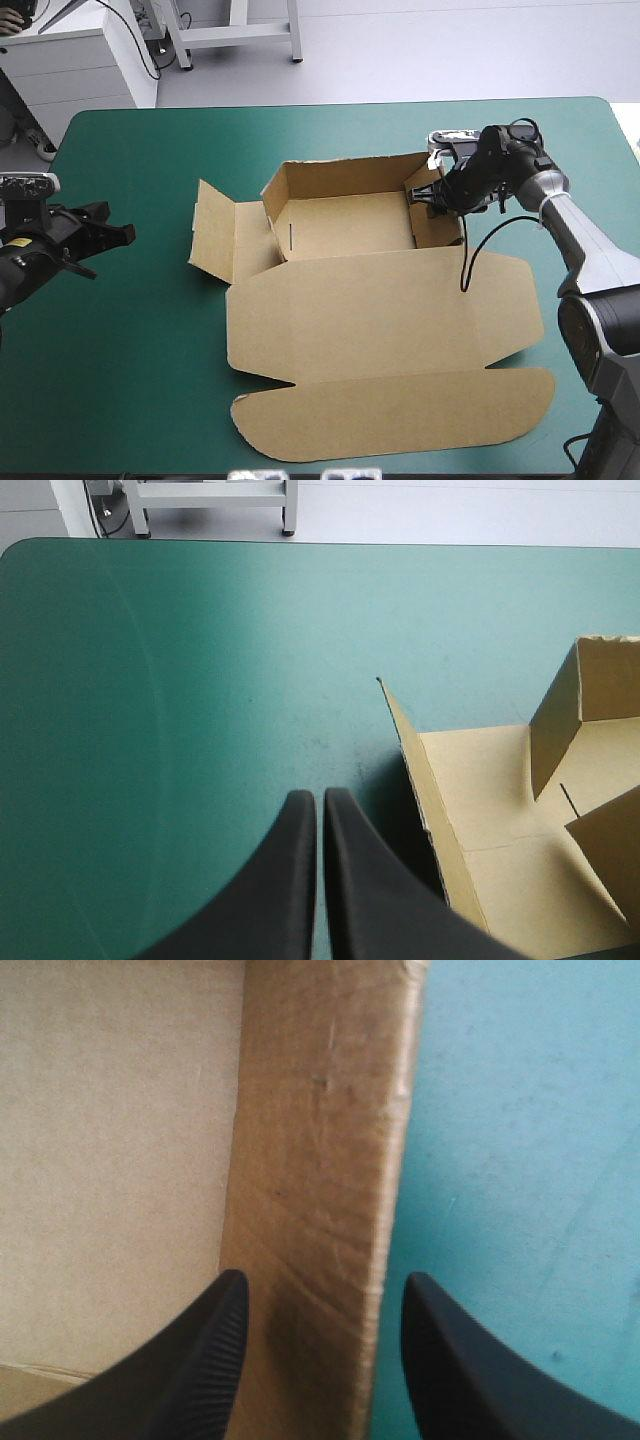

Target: Fold the box

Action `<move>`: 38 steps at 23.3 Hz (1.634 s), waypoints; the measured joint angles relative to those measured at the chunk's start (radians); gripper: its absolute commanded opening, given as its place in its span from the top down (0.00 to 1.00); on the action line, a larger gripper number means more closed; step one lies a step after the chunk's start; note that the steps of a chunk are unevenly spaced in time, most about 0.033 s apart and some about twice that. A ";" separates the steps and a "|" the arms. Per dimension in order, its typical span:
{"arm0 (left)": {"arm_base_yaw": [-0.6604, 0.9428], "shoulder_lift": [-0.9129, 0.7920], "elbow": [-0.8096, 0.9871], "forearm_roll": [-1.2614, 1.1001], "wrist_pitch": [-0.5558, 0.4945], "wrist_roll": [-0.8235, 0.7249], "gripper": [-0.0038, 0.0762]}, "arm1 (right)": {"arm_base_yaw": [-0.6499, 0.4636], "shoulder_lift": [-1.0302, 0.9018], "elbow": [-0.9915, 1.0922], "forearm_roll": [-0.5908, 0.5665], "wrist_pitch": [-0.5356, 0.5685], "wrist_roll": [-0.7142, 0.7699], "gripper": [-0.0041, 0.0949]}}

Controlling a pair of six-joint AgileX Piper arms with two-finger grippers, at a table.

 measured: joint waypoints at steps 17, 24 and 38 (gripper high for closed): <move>0.000 0.033 0.000 0.003 0.023 0.000 0.94 | 0.001 0.040 -0.091 -0.013 0.211 0.033 0.35; 0.000 0.033 0.000 0.003 0.031 0.000 0.94 | 0.001 0.073 -0.059 0.007 0.207 -0.011 0.97; 0.000 0.037 0.000 0.008 0.046 -0.026 0.94 | -0.033 0.037 -0.122 0.074 0.210 -0.164 0.98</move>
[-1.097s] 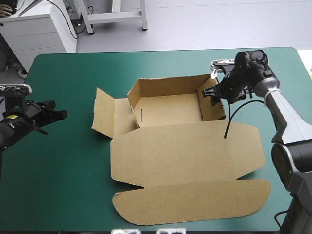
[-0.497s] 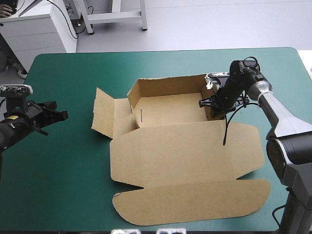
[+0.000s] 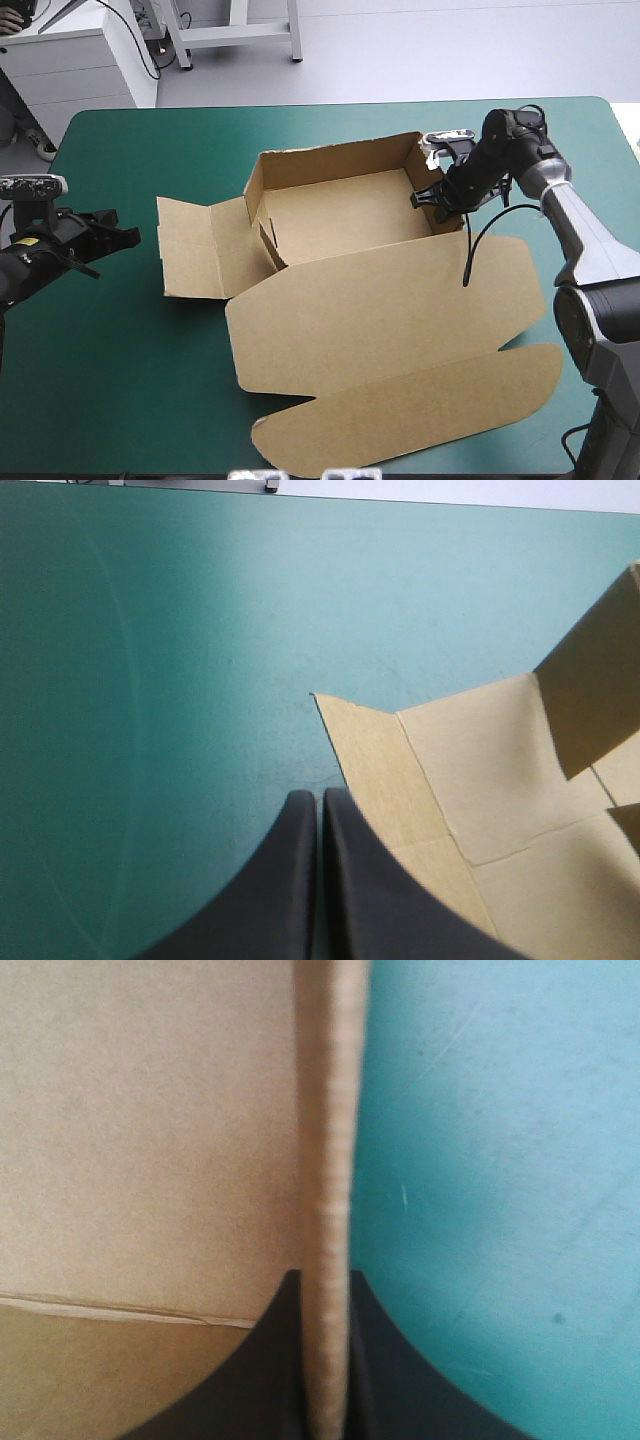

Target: Fold the box

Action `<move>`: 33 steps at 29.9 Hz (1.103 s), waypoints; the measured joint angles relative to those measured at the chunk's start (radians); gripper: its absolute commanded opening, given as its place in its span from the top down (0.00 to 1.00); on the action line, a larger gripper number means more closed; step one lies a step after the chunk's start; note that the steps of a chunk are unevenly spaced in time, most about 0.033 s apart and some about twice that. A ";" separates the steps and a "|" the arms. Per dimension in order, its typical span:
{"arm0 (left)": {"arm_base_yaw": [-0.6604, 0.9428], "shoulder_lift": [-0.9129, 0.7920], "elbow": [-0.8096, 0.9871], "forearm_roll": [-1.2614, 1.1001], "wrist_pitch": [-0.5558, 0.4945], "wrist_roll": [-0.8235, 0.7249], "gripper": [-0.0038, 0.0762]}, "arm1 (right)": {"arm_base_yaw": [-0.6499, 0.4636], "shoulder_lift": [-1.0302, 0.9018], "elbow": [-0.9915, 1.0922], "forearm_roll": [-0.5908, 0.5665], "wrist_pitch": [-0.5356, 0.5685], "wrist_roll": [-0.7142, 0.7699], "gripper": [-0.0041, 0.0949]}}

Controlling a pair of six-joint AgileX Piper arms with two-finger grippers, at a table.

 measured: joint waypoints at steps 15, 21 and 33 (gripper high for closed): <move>0.000 0.178 0.000 -0.048 -0.089 -0.026 0.94 | -0.185 -0.357 -0.002 0.112 0.012 -0.084 0.98; 0.000 0.258 0.000 -0.201 -0.023 -0.022 0.96 | -0.151 -0.372 -0.004 0.174 0.012 -0.086 0.97; -0.214 0.278 0.000 -0.319 0.032 -0.007 0.96 | 0.086 -0.283 -0.004 -0.111 -0.032 0.027 0.96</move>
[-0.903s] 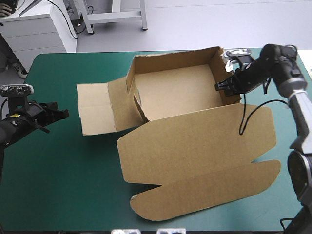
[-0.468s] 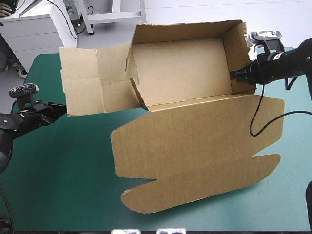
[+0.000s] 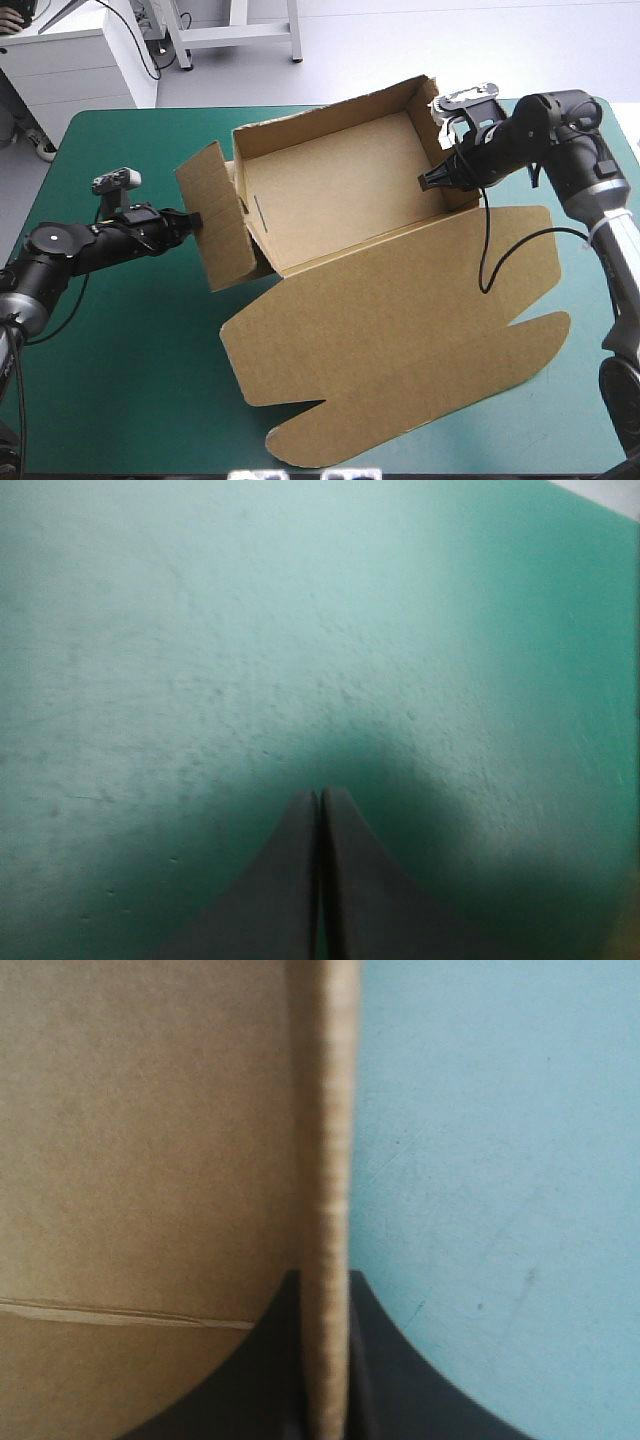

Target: Fold the box

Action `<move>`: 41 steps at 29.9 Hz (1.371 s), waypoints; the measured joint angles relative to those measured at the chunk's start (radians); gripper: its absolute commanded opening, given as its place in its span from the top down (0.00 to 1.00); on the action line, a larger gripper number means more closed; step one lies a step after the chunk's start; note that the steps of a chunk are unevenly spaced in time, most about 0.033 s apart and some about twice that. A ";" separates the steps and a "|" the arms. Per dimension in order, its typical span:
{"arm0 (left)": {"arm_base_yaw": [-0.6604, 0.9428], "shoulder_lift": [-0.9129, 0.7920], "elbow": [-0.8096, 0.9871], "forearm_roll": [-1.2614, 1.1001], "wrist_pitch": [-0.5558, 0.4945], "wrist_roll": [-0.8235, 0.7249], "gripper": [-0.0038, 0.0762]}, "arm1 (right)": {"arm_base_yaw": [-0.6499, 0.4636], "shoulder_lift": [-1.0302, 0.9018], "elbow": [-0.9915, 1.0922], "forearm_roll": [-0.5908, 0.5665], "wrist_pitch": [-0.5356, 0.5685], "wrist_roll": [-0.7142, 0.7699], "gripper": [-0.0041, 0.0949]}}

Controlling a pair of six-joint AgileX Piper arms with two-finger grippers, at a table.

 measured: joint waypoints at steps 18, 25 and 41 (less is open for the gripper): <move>-0.106 0.000 0.000 -0.095 0.051 -0.001 0.96 | 0.005 0.065 0.000 0.010 -0.026 0.022 0.96; -0.106 0.000 -0.055 -0.116 0.103 -0.018 0.96 | 0.005 0.088 0.000 0.001 -0.040 0.036 0.96; -0.106 0.000 -0.122 -0.122 0.174 -0.061 0.70 | 0.005 0.088 0.000 -0.028 -0.051 0.048 0.96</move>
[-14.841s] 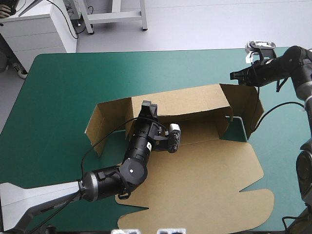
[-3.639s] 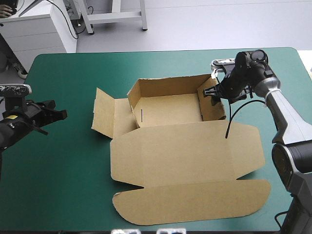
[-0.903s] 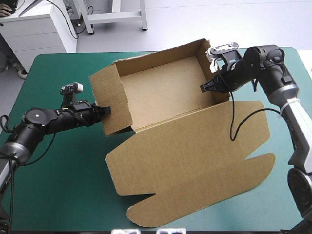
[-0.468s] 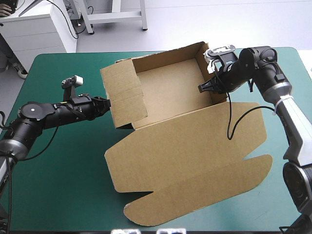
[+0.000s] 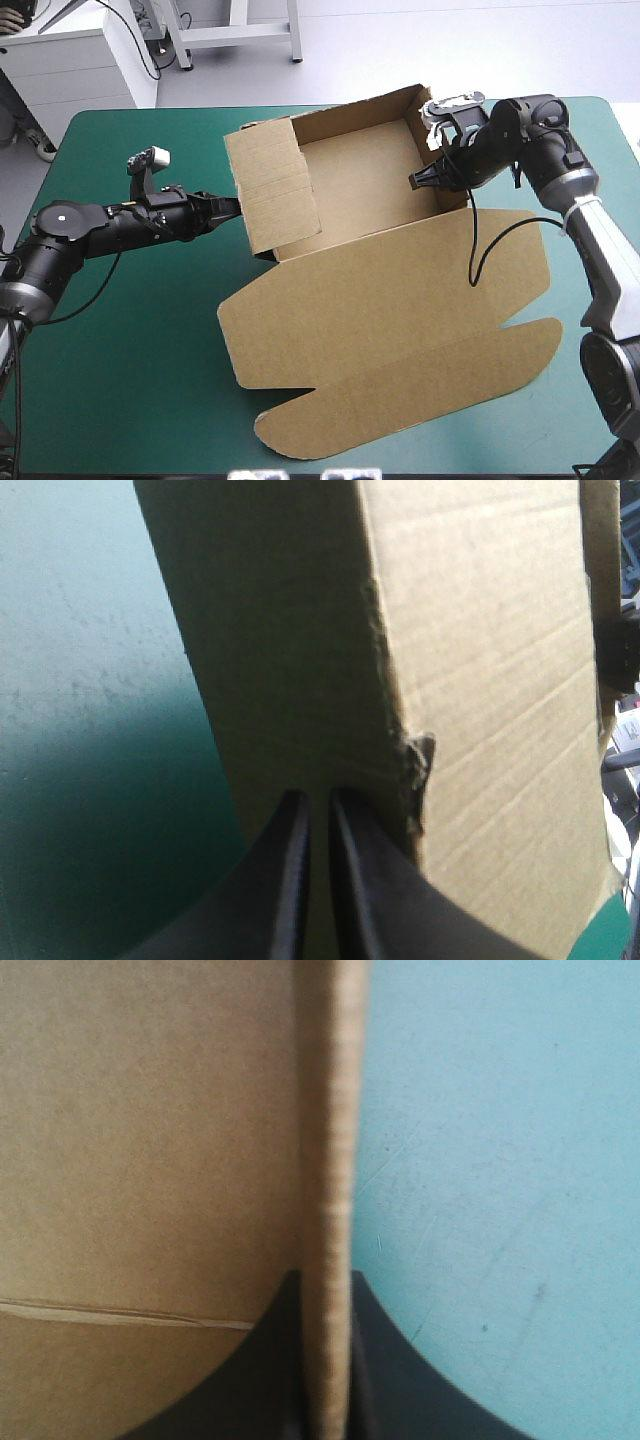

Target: Fold the box

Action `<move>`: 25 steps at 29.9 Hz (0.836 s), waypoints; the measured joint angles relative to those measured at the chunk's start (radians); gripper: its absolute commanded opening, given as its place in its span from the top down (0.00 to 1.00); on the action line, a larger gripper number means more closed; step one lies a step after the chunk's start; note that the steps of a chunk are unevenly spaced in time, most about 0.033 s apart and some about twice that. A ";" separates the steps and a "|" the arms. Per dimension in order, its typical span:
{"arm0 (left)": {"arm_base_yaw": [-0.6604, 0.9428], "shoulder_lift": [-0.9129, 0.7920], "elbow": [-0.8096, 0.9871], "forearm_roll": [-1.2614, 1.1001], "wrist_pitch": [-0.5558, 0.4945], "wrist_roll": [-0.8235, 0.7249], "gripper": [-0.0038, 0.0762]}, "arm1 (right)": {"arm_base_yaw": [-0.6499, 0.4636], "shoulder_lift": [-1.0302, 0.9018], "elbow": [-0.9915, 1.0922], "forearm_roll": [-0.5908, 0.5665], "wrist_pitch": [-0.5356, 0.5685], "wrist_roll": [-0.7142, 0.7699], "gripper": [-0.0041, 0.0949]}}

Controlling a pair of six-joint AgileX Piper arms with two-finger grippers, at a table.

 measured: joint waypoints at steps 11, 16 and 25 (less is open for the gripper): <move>0.000 0.000 -0.002 -0.168 0.065 0.000 0.48 | 0.000 0.000 0.000 -0.027 0.000 0.003 0.96; 0.000 0.000 -0.002 -0.162 0.067 0.000 0.48 | 0.001 0.000 0.000 -0.024 0.002 0.003 0.96; 0.000 0.000 -0.002 -0.188 0.023 0.000 0.49 | 0.001 0.000 0.000 -0.023 0.038 0.003 0.96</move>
